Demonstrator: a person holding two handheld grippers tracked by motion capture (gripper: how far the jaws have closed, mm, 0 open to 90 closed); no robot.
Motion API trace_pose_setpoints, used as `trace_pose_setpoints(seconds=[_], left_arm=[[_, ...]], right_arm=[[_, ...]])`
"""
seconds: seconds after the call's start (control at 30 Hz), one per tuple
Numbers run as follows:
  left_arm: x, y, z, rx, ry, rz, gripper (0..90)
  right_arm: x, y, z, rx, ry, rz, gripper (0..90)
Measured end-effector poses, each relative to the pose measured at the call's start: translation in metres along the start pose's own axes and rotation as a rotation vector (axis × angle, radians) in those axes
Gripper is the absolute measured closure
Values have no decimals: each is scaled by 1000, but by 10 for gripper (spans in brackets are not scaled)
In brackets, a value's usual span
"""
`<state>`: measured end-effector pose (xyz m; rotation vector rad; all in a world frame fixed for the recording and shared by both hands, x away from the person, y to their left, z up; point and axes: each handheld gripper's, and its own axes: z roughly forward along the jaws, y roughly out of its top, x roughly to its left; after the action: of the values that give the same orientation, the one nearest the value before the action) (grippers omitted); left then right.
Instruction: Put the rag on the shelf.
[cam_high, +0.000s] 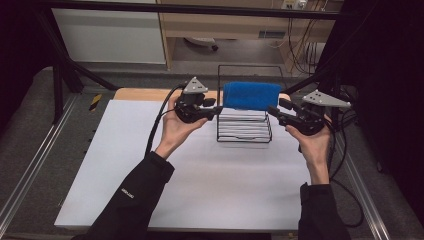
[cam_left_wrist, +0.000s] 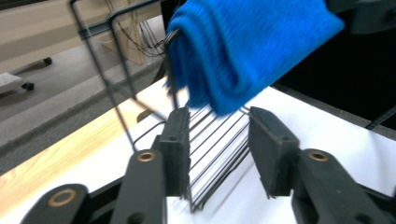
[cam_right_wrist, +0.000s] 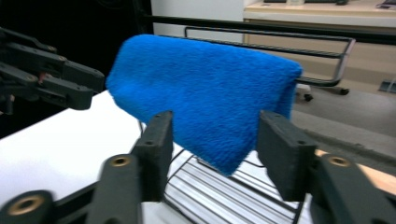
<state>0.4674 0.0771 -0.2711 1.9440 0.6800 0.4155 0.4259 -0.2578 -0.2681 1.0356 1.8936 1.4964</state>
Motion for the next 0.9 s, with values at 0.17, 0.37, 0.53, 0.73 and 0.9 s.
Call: trace_pose_setpoints(seconds=[0.17,0.37,0.53,0.73,0.9], left_arm=[[6,-19,-18,22,33,-5,473],[10,-48,-41,43,43,-17,344],[14,-81,-56,67,45,-31,264],[21,-119,-71,90,92,-66,167],[25,-148,-85,100,131,-96,117]], right_arm=[[9,-2,-2,13,7,-5,299],[16,-9,-2,38,15,32,141],[20,-20,-1,84,25,40,82],[25,-38,3,110,38,45,47],[31,-55,7,148,52,41,27]])
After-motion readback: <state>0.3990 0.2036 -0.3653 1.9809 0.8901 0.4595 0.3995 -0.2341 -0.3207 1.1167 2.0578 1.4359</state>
